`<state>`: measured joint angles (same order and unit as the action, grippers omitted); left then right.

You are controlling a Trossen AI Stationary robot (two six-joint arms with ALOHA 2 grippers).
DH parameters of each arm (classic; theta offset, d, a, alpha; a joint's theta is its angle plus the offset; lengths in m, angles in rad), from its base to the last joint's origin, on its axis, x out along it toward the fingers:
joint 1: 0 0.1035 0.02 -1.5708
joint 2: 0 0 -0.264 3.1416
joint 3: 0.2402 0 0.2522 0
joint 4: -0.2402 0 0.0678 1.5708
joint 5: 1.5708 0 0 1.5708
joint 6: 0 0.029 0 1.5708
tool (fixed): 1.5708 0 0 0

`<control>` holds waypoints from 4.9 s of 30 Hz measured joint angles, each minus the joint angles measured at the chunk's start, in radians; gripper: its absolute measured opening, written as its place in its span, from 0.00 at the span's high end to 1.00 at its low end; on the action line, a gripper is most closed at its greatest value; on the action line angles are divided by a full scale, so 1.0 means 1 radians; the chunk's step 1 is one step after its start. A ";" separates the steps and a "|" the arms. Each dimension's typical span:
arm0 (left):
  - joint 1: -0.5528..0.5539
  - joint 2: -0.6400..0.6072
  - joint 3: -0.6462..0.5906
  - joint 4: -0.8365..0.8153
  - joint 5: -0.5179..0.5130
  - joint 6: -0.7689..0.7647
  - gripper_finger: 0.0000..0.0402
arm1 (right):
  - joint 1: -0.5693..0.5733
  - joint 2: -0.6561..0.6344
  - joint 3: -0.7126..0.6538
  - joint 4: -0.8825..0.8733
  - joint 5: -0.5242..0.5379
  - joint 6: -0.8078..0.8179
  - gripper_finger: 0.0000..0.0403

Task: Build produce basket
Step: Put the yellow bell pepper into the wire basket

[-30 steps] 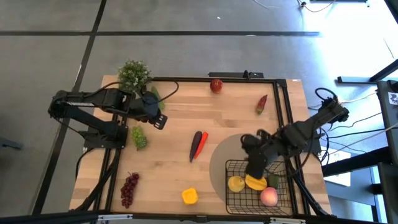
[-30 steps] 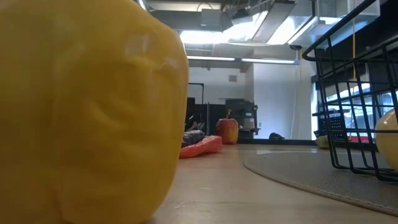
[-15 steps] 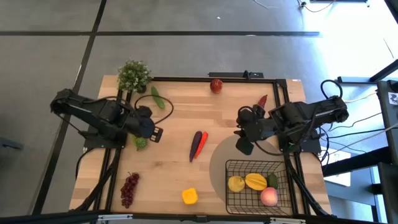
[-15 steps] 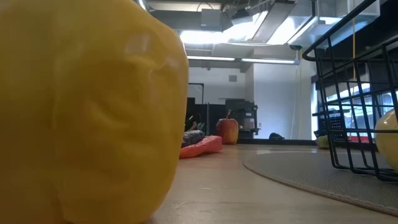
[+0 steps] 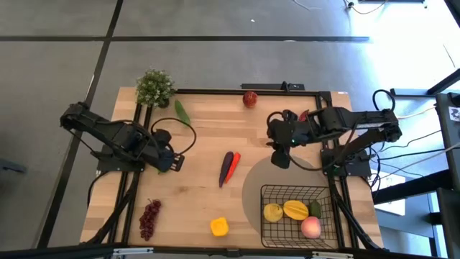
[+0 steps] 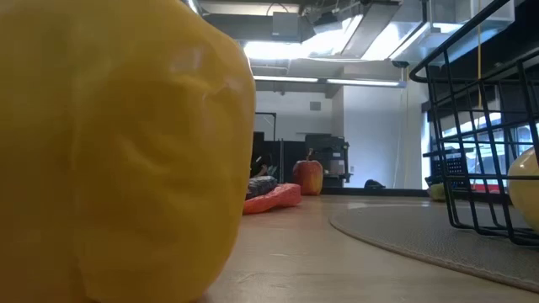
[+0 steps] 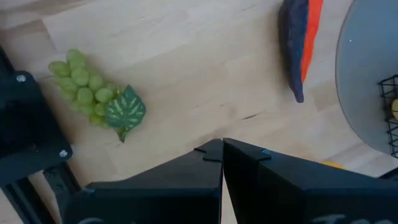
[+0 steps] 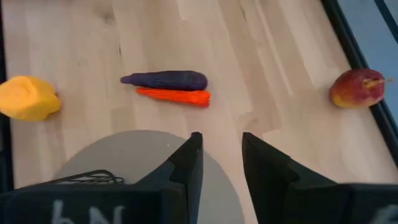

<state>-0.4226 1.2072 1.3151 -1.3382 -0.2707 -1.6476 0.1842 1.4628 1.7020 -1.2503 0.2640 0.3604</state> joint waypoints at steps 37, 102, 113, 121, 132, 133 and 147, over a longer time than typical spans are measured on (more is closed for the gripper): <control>-0.098 0.000 0.000 -0.085 0.055 -0.116 1.00 | -0.056 0.228 -0.087 0.405 -0.382 -0.426 0.78; -0.133 0.000 0.000 -0.113 -0.120 0.051 1.00 | -0.064 0.428 -0.062 0.457 -0.340 -0.666 0.46; -0.105 0.000 -0.118 0.067 -0.164 0.473 1.00 | -0.009 0.427 0.067 0.454 -0.449 -0.546 0.45; -0.070 0.000 -0.179 0.235 -0.078 0.835 1.00 | 0.057 0.426 0.137 0.455 -0.366 -0.502 0.45; -0.069 0.000 -0.179 0.229 -0.059 0.847 1.00 | 0.125 0.426 0.140 0.454 -0.343 -0.268 0.45; -0.069 0.000 -0.179 0.229 -0.059 0.847 1.00 | 0.133 0.426 0.140 0.454 -0.330 -0.258 0.45; -0.069 0.000 -0.179 0.233 -0.058 0.846 1.00 | 0.170 0.426 0.140 0.506 -0.202 -0.114 0.45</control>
<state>-0.4911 1.2068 1.1358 -1.1049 -0.3286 -0.8017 0.3542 1.8893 1.8423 -0.7440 0.0624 0.2468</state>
